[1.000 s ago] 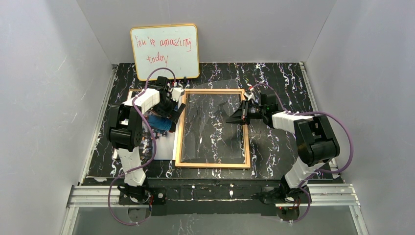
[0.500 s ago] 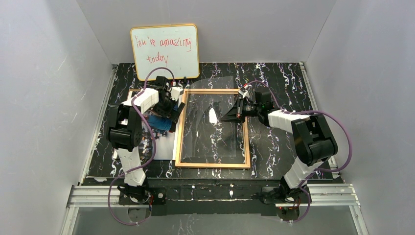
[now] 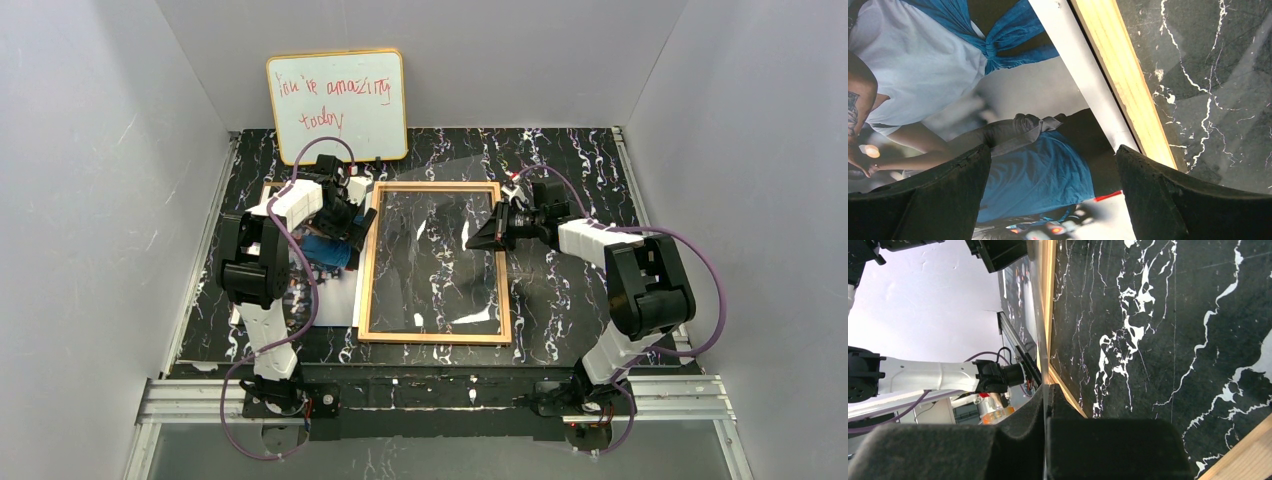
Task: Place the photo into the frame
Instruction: Pick up the photo frame item from the photo frame, then place the photo frame item in the photo frame.
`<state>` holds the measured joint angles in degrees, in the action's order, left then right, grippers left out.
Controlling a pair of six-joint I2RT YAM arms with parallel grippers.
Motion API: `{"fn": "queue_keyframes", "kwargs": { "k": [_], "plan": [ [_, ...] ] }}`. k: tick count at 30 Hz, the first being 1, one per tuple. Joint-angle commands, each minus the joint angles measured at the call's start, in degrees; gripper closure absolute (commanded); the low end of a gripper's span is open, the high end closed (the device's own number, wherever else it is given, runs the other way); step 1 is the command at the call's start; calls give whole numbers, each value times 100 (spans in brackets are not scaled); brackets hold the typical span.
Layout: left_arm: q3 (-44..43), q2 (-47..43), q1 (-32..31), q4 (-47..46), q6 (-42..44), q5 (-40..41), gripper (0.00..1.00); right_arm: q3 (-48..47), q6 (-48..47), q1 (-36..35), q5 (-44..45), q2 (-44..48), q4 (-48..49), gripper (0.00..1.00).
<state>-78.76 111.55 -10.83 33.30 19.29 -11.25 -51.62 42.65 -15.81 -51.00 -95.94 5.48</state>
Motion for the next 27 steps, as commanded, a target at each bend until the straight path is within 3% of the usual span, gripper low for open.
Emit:
{"fn": "queue_keyframes", "kwargs": {
  "k": [1, 27],
  "plan": [
    [91, 50, -11, 439, -48, -309, 7, -146, -196, -27, 95, 13, -137, 93],
    [237, 41, -60, 374, 0, -245, 7, -6, -198, -27, 984, 126, -688, 94]
  ]
}}
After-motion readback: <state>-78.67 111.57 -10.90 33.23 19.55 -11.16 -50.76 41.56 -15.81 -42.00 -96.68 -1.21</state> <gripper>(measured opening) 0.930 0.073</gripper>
